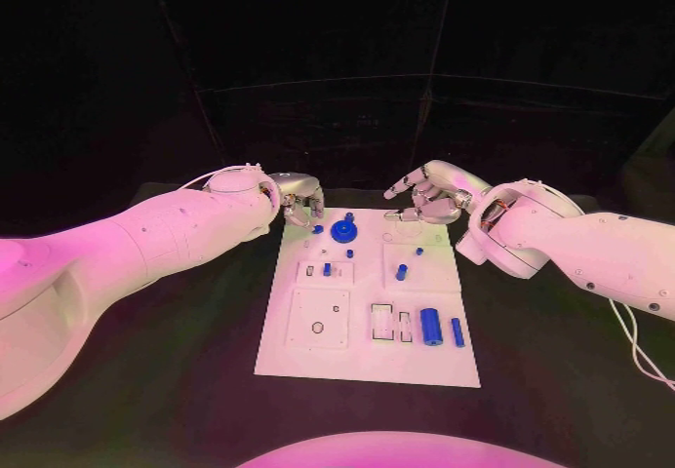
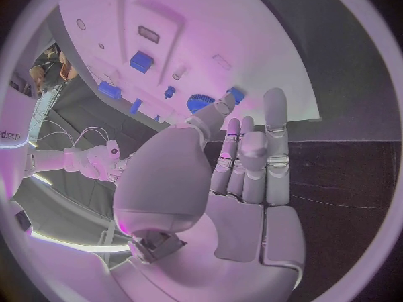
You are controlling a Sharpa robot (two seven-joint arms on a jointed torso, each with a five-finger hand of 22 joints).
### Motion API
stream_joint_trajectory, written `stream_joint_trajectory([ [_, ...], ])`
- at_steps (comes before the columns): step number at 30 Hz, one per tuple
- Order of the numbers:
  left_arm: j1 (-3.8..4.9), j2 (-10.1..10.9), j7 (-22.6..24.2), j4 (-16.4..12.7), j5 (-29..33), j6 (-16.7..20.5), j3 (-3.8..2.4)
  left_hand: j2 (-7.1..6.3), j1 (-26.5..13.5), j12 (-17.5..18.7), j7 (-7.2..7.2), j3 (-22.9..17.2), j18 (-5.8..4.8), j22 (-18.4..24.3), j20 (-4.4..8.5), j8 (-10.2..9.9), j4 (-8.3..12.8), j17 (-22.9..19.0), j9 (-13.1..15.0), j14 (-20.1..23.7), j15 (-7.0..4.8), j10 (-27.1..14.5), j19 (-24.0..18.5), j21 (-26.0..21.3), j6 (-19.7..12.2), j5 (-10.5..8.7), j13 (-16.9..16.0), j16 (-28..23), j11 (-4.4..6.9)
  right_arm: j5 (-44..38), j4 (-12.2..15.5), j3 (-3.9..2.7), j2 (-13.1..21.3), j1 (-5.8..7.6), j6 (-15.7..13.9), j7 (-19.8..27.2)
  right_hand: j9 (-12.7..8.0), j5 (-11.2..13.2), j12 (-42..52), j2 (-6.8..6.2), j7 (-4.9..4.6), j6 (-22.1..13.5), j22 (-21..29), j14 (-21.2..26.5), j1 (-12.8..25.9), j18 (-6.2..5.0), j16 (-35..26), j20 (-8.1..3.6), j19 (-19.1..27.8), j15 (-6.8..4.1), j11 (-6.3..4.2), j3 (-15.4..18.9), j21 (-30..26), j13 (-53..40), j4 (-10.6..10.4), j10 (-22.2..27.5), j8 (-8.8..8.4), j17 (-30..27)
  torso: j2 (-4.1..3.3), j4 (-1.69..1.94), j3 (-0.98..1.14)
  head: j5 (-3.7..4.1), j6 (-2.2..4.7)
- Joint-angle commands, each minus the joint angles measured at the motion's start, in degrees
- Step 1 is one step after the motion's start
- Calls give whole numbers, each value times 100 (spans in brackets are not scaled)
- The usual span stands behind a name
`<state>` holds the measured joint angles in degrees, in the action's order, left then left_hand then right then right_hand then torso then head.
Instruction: Assemble the parts on the task board
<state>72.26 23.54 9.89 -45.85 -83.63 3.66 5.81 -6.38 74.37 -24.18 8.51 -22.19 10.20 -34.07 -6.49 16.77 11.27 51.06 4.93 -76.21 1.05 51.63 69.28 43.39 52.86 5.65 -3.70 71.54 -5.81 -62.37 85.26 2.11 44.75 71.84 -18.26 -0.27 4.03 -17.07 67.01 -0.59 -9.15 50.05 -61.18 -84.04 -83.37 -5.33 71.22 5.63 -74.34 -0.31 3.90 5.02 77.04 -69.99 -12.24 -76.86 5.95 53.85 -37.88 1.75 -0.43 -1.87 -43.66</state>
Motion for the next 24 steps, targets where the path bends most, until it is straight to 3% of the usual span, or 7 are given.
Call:
stream_joint_trajectory([
  [1,7,-41,50,50,-203,-254,-3,-91,-186,40,27,279,29,10,-21,-74,-110,69,-31,-54,0,60,45,-5,48,-55,-11,90,-2,6,7,-3,-5,11,29,20,-5,-22,18,53,-3,15,-6,-17,-9,-45,-18,-9,24,-42,-2,15,-24,-5,25,1,20,7,6,6,0,1,6],
  [5,-6,-91,44,110,-208,-297,-3,-22,-91,62,5,421,33,26,-17,-134,-121,51,-55,-51,-6,78,75,-36,98,-57,-11,122,8,6,6,-3,-11,11,28,21,-4,-28,23,61,-2,18,-7,-21,-17,-45,-12,-9,22,-43,-3,15,-25,-8,29,-3,22,20,3,9,-1,4,11],
  [16,-34,-212,-69,267,-211,-334,-4,-1,-125,43,26,818,31,52,-16,-254,-223,74,-86,-65,-9,146,124,-92,146,-71,-29,211,15,6,-3,-3,-30,11,28,25,-4,-28,23,61,-2,18,-7,-21,-17,-45,-12,-9,22,-43,-3,15,-25,-8,29,-3,22,20,4,5,3,11,10],
  [24,-68,-319,-117,415,-211,-397,-6,139,-34,32,10,885,31,59,-11,-273,-241,84,-83,-75,-16,175,151,-111,225,-58,-31,252,23,6,-8,-3,-46,10,30,28,-4,-50,25,78,-1,21,-7,-24,-28,-45,-11,-10,20,-44,-3,11,-25,-8,34,-4,24,23,4,4,2,17,5],
])
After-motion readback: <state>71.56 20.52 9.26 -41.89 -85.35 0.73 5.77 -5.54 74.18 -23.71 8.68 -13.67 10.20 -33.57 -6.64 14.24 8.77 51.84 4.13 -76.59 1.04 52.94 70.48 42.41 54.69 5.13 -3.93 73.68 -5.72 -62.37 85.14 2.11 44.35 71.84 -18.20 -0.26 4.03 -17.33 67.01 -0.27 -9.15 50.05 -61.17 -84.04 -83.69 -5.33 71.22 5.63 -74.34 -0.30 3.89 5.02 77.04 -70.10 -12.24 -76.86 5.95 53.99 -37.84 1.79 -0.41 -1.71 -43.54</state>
